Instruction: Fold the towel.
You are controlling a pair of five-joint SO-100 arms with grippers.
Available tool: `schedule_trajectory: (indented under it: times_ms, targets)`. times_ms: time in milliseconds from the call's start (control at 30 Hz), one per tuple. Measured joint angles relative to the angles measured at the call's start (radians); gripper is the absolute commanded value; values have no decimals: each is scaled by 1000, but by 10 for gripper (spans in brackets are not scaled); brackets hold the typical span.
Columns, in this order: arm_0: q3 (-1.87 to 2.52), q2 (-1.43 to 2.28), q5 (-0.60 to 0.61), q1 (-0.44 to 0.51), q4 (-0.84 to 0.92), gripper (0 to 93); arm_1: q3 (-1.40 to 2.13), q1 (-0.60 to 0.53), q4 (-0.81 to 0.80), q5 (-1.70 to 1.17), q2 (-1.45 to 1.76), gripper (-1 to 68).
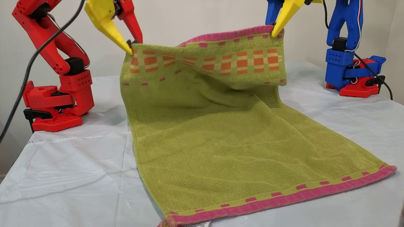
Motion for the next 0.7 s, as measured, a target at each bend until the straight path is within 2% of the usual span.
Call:
schedule_trajectory:
  times_ms: [167,700]
  targets:
    - [55,2,-60,64,-66,1,0,-58,0,38,-29,1]
    - [55,-337,-46,129,-445,1,0,-230,0,195,-67,1]
